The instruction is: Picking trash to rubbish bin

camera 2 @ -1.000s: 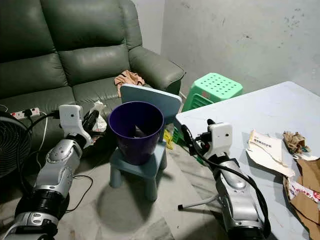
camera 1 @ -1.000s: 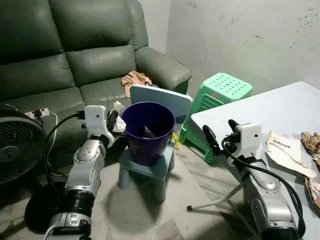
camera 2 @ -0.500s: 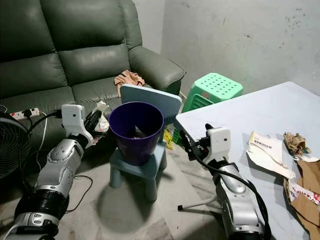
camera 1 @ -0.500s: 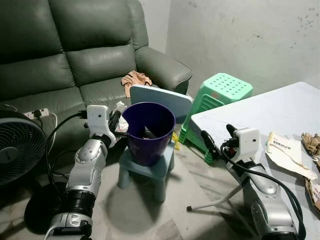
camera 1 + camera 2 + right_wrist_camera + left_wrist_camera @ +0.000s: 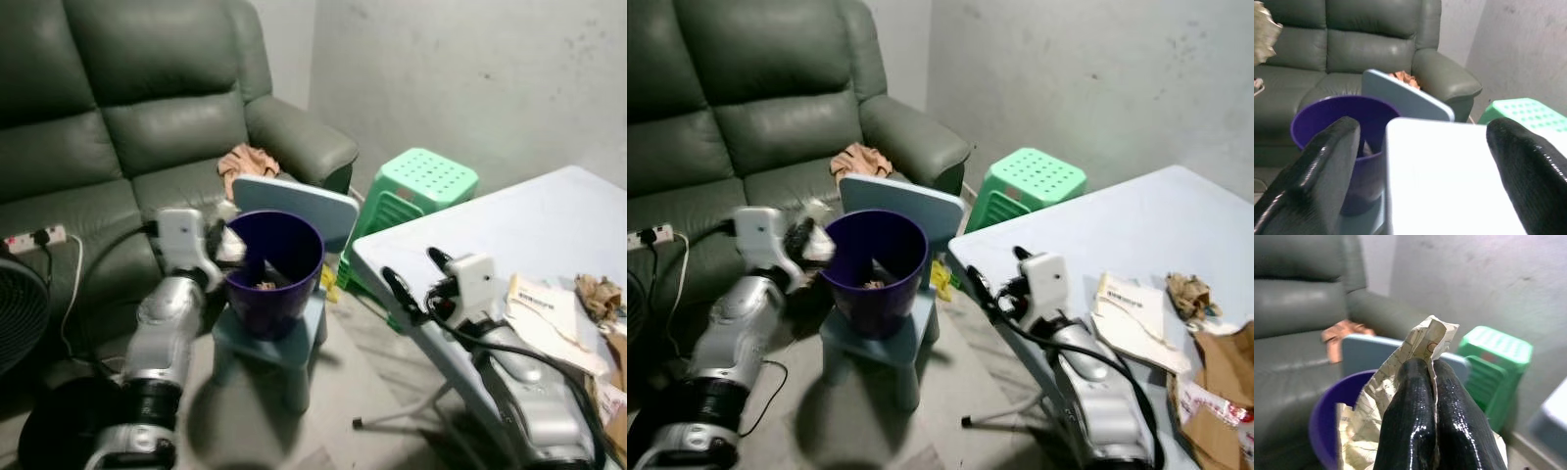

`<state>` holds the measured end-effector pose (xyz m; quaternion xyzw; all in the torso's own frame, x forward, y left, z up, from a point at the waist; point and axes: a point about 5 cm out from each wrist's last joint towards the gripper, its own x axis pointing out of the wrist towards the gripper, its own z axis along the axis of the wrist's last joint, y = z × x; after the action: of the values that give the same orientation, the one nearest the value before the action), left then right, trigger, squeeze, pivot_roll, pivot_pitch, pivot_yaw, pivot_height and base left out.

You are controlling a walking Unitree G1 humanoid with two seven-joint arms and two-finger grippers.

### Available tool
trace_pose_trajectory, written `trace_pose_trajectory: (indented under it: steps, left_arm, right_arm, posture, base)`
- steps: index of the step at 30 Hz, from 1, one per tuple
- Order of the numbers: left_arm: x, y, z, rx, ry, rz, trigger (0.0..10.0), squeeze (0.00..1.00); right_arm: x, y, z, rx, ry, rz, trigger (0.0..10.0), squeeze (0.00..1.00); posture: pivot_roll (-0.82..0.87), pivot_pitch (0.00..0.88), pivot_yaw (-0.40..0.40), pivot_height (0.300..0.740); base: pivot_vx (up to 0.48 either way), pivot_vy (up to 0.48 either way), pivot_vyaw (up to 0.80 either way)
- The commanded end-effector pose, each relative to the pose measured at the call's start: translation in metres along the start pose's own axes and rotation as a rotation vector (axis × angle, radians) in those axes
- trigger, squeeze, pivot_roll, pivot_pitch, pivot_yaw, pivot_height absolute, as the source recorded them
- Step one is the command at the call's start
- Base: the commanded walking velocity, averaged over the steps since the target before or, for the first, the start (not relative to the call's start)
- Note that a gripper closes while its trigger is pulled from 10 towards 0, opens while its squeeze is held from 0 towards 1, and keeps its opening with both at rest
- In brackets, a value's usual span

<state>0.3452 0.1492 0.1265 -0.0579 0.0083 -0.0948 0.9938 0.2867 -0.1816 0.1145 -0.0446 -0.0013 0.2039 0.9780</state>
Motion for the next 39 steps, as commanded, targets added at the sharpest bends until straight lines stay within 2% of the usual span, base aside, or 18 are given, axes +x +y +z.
trace_pose_trajectory:
  steps: [1, 10, 20, 24, 28, 32, 37, 39]
  left_arm:
    - [-0.0008, 0.0109, 0.0075, 0.018, -0.016, 0.026, 10.0, 0.0]
    - [-0.0017, 0.0098, 0.008, 0.016, -0.017, 0.024, 10.0, 0.0]
    - [-0.0024, 0.01, 0.0076, 0.01, -0.017, 0.033, 10.0, 0.0]
    - [-0.0032, 0.009, 0.0075, 0.022, -0.021, 0.039, 10.0, 0.0]
    - [-0.0035, 0.0093, 0.0066, 0.025, -0.017, 0.043, 10.0, 0.0]
    - [-0.0042, 0.011, 0.0054, 0.036, -0.011, 0.041, 10.0, 0.0]
    - [-0.0056, 0.0131, 0.0029, 0.01, 0.003, 0.019, 10.0, 0.0]
    - [-0.0064, 0.0154, 0.0017, 0.029, 0.012, 0.007, 10.0, 0.0]
  right_arm:
    - [0.0043, 0.0055, 0.0064, 0.0, -0.024, 0.03, 10.0, 0.0]
    - [0.0035, 0.007, 0.0075, -0.017, -0.02, 0.047, 10.0, 0.0]
    - [0.0029, 0.0074, 0.0082, -0.026, -0.017, 0.061, 10.0, 0.0]
    - [0.0027, 0.0078, 0.0095, -0.025, -0.023, 0.08, 10.0, 0.0]
    - [0.0029, 0.0091, 0.0079, 0.023, -0.015, 0.084, 10.0, 0.0]
    - [0.0034, 0.0081, 0.0086, 0.012, -0.014, 0.083, 10.0, 0.0]
    - [0.0031, 0.0081, 0.009, 0.006, -0.01, 0.088, 10.0, 0.0]
    - [0.003, 0.0072, 0.0089, 0.006, -0.005, 0.082, 10.0, 0.0]
  posture:
    - [0.01, 0.0, -0.08, 0.74]
    - [0.01, 0.0, -0.083, 0.74]
    - [0.01, 0.0, -0.09, 0.74]
    - [0.01, 0.0, -0.093, 0.74]
    - [0.01, 0.0, -0.093, 0.74]
    - [0.01, 0.001, -0.095, 0.74]
    - [0.01, 0.002, -0.097, 0.74]
    - [0.01, 0.003, -0.096, 0.74]
  base:
    - [0.311, 0.0, 0.0]
    - [0.31, 0.0, 0.0]
    - [0.304, 0.0, 0.8]
    - [0.0, 0.0, 0.8]
    - [0.0, 0.0, 0.64]
    - [0.0, 0.0, 0.0]
    - [0.0, 0.0, 0.0]
    - [0.0, 0.0, 0.0]
